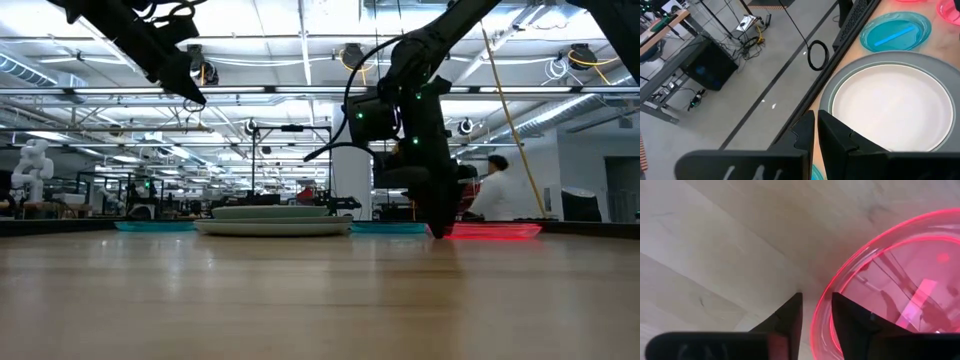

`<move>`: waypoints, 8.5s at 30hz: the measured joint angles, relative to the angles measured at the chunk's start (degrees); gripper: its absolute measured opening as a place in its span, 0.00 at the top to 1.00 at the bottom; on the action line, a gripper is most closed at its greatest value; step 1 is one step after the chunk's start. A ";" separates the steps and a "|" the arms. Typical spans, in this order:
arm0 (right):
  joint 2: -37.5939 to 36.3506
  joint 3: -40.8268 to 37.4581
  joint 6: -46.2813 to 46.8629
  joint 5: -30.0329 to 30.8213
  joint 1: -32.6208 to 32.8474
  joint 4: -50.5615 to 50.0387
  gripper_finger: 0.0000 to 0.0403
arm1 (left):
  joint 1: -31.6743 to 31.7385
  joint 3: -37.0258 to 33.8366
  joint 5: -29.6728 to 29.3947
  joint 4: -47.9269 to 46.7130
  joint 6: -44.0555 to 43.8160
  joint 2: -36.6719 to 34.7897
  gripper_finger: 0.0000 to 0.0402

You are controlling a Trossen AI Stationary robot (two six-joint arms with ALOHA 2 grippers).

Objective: Stack plastic plates
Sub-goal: Stack the bottom pink plate on top of the white plate, then stack the pink plate on top of the pink plate

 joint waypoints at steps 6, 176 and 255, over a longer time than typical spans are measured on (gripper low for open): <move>0.04 0.00 0.98 0.00 0.00 0.17 0.84 | 0.00 0.00 0.00 0.72 0.34 0.00 0.92; -5.76 -6.84 -24.95 6.52 -28.04 10.16 0.74 | 0.04 -0.02 0.02 2.82 -2.75 -6.71 0.92; -9.67 12.04 -44.88 5.99 2.66 28.09 1.00 | 0.00 -0.02 0.02 4.72 -2.21 -6.69 0.92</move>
